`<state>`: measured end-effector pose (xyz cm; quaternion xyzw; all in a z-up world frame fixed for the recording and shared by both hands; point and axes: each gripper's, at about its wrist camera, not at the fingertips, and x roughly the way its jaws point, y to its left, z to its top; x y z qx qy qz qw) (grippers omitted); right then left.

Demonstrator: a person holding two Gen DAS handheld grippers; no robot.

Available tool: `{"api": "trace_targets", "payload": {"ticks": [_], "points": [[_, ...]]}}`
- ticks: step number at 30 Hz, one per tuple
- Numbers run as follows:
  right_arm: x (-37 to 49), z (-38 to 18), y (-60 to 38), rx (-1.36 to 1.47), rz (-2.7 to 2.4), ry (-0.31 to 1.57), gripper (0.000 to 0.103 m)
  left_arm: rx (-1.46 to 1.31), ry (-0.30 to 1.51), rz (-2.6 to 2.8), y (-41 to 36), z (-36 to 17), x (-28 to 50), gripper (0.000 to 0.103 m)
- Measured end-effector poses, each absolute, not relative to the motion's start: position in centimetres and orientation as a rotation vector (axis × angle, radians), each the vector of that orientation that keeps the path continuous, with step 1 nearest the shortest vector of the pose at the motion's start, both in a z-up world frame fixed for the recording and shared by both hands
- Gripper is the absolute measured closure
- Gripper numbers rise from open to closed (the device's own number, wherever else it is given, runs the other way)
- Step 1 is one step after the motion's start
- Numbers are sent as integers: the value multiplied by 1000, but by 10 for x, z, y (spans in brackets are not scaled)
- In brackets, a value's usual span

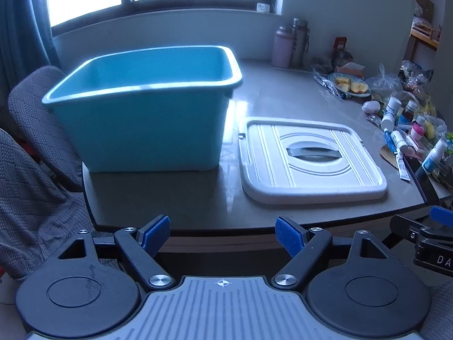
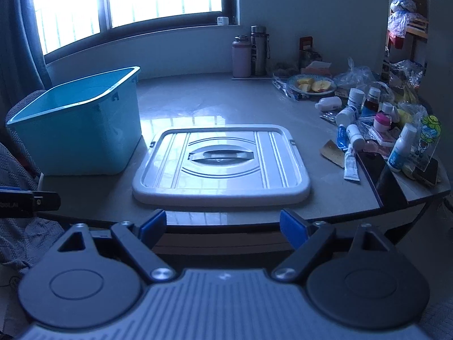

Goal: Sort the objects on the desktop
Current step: 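Move both tools toward the white plastic lid lying on the table, then position both grippers at the lid's rim on either side of its handle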

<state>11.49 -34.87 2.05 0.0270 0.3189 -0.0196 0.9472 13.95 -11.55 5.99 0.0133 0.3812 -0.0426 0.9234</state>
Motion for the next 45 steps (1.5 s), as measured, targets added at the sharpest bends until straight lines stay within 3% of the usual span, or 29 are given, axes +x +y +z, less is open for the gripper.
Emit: {"api": "trace_targets", "payload": {"ticks": [15,45], "points": [[151,2,-390,65,-92,708,16,-8,883,-83,-152,31,203,19],[322,-30,-459,40,-18,906,16,-11,1066,39,-218,-23,373,19]]}}
